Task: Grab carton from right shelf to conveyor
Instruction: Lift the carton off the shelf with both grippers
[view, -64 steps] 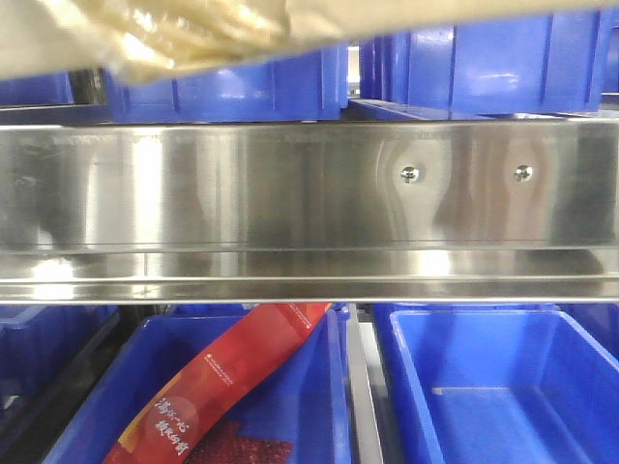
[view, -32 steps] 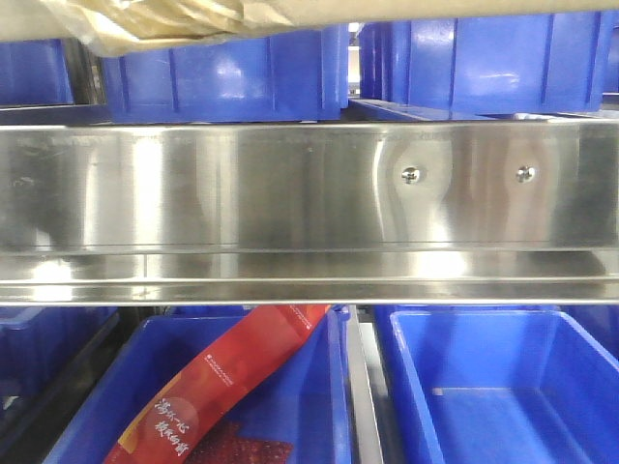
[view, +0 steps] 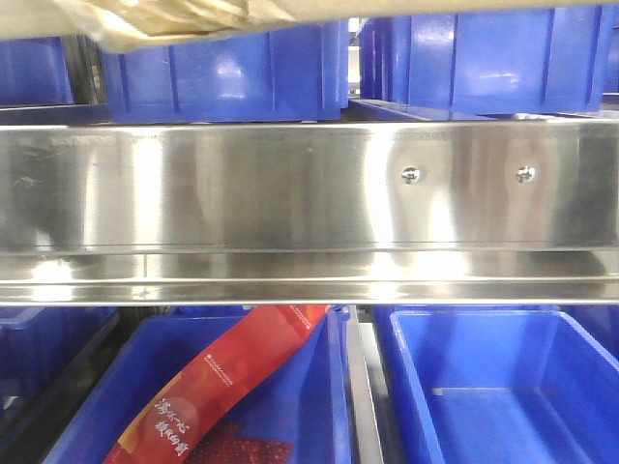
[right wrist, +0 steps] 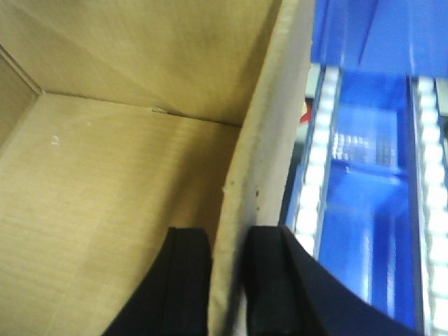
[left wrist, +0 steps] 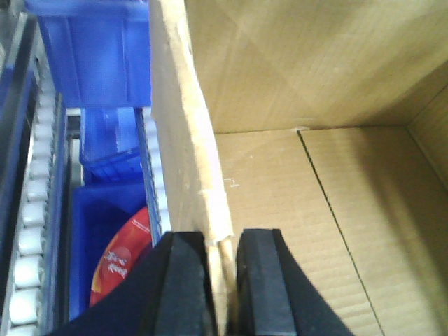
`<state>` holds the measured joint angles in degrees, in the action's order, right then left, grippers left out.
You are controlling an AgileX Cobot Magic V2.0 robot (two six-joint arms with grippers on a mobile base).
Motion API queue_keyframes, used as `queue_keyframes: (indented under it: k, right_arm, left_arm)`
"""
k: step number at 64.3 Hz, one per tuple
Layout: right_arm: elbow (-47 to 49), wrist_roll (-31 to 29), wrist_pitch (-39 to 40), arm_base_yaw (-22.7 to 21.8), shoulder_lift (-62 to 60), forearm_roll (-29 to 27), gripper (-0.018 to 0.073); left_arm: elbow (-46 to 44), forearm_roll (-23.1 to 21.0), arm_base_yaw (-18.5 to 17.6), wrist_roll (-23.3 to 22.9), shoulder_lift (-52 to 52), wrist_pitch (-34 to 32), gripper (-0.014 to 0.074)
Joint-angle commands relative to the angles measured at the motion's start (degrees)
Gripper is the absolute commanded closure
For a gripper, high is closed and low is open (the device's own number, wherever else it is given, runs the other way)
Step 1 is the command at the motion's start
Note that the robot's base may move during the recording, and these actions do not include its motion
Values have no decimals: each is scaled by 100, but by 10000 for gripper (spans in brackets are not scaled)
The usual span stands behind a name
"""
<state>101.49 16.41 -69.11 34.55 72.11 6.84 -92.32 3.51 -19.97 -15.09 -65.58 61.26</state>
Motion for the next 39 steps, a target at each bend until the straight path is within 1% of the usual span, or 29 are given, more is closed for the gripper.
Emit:
queue_keyframes:
  k: [1, 39]
  right_arm:
    - [22, -43, 380, -9, -67, 13, 627]
    - [22, -43, 401, -9, -67, 13, 627]
  left_arm:
    - [-25, -5, -54, 50, 22, -260, 610]
    - [-25, -5, -54, 50, 22, -273, 610]
